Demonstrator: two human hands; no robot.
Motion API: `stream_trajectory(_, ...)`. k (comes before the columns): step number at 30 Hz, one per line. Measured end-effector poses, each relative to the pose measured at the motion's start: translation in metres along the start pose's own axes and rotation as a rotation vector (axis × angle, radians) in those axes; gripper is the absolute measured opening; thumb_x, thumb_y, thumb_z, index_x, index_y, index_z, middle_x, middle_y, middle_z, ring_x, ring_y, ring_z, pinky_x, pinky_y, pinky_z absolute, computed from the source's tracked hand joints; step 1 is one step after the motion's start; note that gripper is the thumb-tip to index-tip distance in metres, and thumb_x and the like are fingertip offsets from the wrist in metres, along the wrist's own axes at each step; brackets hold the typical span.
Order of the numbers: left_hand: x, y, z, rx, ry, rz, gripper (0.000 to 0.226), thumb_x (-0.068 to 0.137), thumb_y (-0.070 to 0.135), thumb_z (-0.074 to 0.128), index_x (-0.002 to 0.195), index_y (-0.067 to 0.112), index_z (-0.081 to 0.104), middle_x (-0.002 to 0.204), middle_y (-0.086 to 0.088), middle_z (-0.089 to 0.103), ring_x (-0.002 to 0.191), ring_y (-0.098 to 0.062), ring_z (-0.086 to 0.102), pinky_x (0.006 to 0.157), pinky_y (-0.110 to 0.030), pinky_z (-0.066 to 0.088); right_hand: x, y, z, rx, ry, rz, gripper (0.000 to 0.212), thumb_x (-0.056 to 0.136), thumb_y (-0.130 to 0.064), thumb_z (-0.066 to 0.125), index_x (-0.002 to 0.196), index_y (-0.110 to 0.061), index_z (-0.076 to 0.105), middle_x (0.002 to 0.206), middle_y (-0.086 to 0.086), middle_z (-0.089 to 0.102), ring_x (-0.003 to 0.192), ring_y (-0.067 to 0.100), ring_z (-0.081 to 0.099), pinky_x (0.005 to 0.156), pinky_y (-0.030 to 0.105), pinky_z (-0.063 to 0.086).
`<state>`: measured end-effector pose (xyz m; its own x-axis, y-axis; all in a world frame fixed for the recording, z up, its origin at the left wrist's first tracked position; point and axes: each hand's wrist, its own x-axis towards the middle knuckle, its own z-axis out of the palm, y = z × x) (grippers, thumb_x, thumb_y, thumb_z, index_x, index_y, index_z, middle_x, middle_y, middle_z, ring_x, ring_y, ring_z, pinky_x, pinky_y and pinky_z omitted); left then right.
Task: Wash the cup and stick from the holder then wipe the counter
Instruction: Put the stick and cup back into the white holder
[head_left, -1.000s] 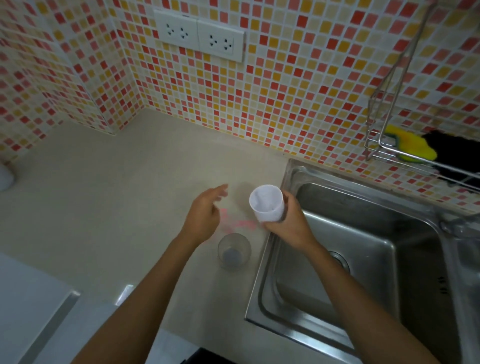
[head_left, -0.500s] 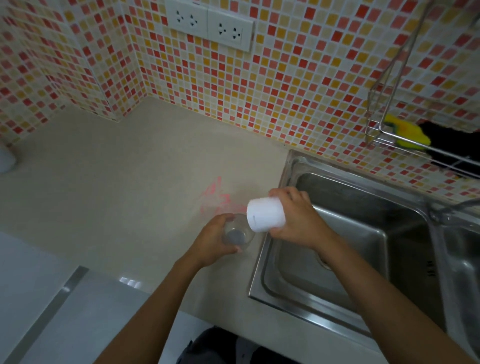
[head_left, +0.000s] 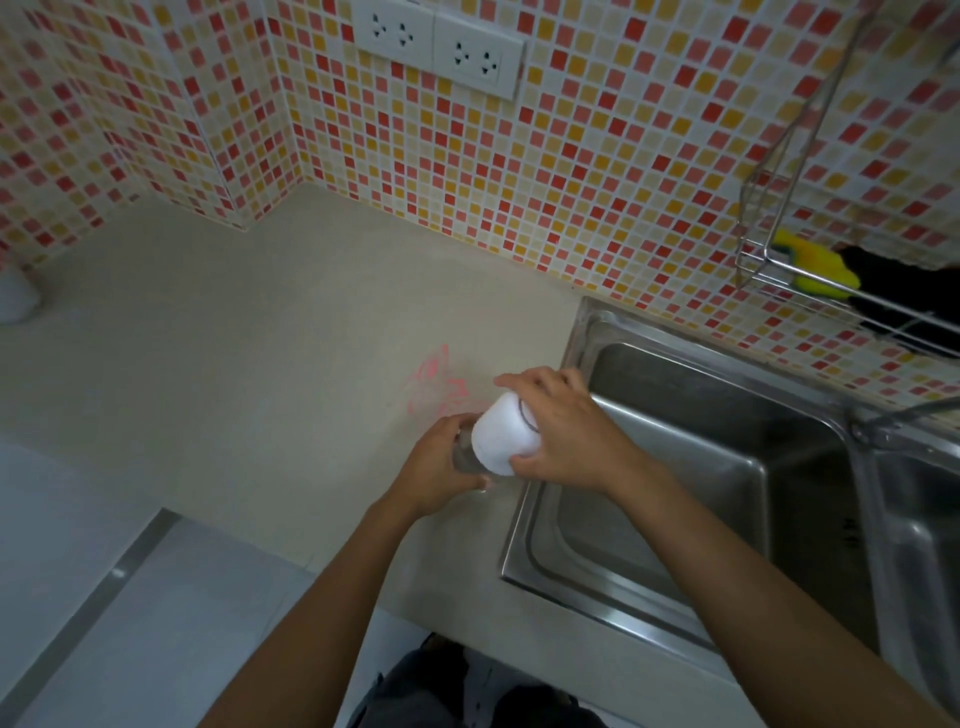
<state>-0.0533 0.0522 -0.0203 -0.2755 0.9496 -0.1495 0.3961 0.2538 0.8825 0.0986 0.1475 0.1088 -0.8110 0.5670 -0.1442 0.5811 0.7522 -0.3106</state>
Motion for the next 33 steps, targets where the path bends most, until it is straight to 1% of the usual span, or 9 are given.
stream_trajectory(5, -0.001, -0.002, 0.004, -0.067, 0.016, 0.005, 0.068, 0.059, 0.009, 0.089, 0.111, 0.028, 0.050, 0.101, 0.023, 0.055, 0.089, 0.006, 0.056, 0.070, -0.002, 0.043, 0.005, 0.000, 0.023, 0.035, 0.061, 0.004, 0.089, 0.066, -0.048, 0.074, 0.143, -0.029, 0.032, 0.137, -0.004, 0.041, 0.120, 0.022, 0.033, 0.102, 0.038, 0.038)
stream_trajectory(9, -0.002, -0.010, 0.013, -0.105, 0.057, 0.005, 0.089, 0.055, 0.034, 0.090, 0.131, 0.034, 0.045, 0.127, 0.010, 0.057, 0.114, -0.007, 0.058, 0.089, -0.029, 0.054, 0.010, -0.004, 0.036, 0.263, 0.052, 0.046, 0.084, 0.065, -0.046, 0.074, 0.139, -0.035, 0.035, 0.134, -0.006, 0.036, 0.119, 0.020, 0.039, 0.097, 0.037, 0.043)
stream_trajectory(13, -0.009, -0.010, 0.019, -0.108, 0.143, 0.024, 0.086, 0.058, 0.040, 0.086, 0.130, 0.048, 0.039, 0.130, 0.016, 0.051, 0.118, 0.003, 0.051, 0.092, -0.015, 0.045, 0.019, -0.008, 0.047, 0.314, 0.023, 0.073, 0.083, 0.065, -0.041, 0.074, 0.138, -0.038, 0.034, 0.133, -0.006, 0.034, 0.118, 0.021, 0.042, 0.092, 0.035, 0.047)
stream_trajectory(20, -0.012, -0.013, 0.027, -0.109, 0.194, 0.051, 0.078, 0.068, 0.034, 0.082, 0.137, 0.024, 0.045, 0.130, 0.008, 0.056, 0.121, -0.004, 0.053, 0.100, -0.029, 0.049, 0.021, -0.006, 0.062, 0.379, -0.008, 0.120, 0.090, 0.067, -0.045, 0.073, 0.144, -0.035, 0.026, 0.136, -0.006, 0.033, 0.120, 0.018, 0.041, 0.097, 0.035, 0.043)
stream_trajectory(23, -0.014, -0.013, 0.029, -0.114, 0.225, 0.055, 0.082, 0.066, 0.040, 0.083, 0.137, 0.026, 0.044, 0.133, 0.013, 0.051, 0.120, 0.009, 0.048, 0.099, -0.012, 0.042, 0.024, -0.009, 0.063, 0.470, 0.001, 0.182, 0.063, 0.091, -0.044, 0.053, 0.145, -0.026, 0.026, 0.144, -0.003, 0.033, 0.126, 0.018, 0.039, 0.103, 0.035, 0.038)
stream_trajectory(27, -0.011, -0.009, 0.025, -0.104, 0.230, 0.098, 0.084, 0.063, 0.035, 0.087, 0.136, 0.027, 0.045, 0.132, 0.014, 0.052, 0.120, 0.006, 0.049, 0.102, -0.016, 0.042, 0.023, -0.008, 0.068, 0.673, 0.036, 0.255, 0.041, 0.103, -0.031, 0.031, 0.142, -0.022, 0.036, 0.142, -0.003, 0.036, 0.124, 0.015, 0.041, 0.094, 0.048, 0.048)
stream_trajectory(29, -0.010, -0.008, 0.024, -0.105, 0.222, 0.100, 0.083, 0.062, 0.034, 0.088, 0.132, 0.038, 0.044, 0.129, 0.016, 0.055, 0.119, 0.004, 0.052, 0.100, -0.016, 0.044, 0.022, -0.005, 0.073, 0.748, 0.094, 0.295, 0.036, 0.103, -0.031, 0.031, 0.137, -0.025, 0.042, 0.135, -0.004, 0.045, 0.119, 0.014, 0.046, 0.088, 0.036, 0.051)
stream_trajectory(31, -0.009, -0.007, 0.022, -0.096, 0.212, 0.100, 0.083, 0.061, 0.033, 0.090, 0.128, 0.046, 0.042, 0.125, 0.020, 0.056, 0.116, 0.006, 0.053, 0.096, -0.012, 0.044, 0.021, -0.003, 0.076, 0.832, 0.128, 0.337, 0.030, 0.103, -0.030, 0.032, 0.128, -0.028, 0.049, 0.123, -0.002, 0.054, 0.110, 0.015, 0.052, 0.069, 0.007, 0.046)
stream_trajectory(33, -0.008, -0.007, 0.022, -0.095, 0.209, 0.095, 0.083, 0.059, 0.032, 0.090, 0.124, 0.050, 0.041, 0.121, 0.024, 0.056, 0.113, 0.010, 0.053, 0.092, -0.007, 0.042, 0.022, -0.002, 0.079, 0.889, 0.150, 0.371, 0.026, 0.103, -0.031, 0.033, 0.118, -0.027, 0.053, 0.115, -0.001, 0.058, 0.102, 0.015, 0.055, 0.055, 0.002, 0.042)
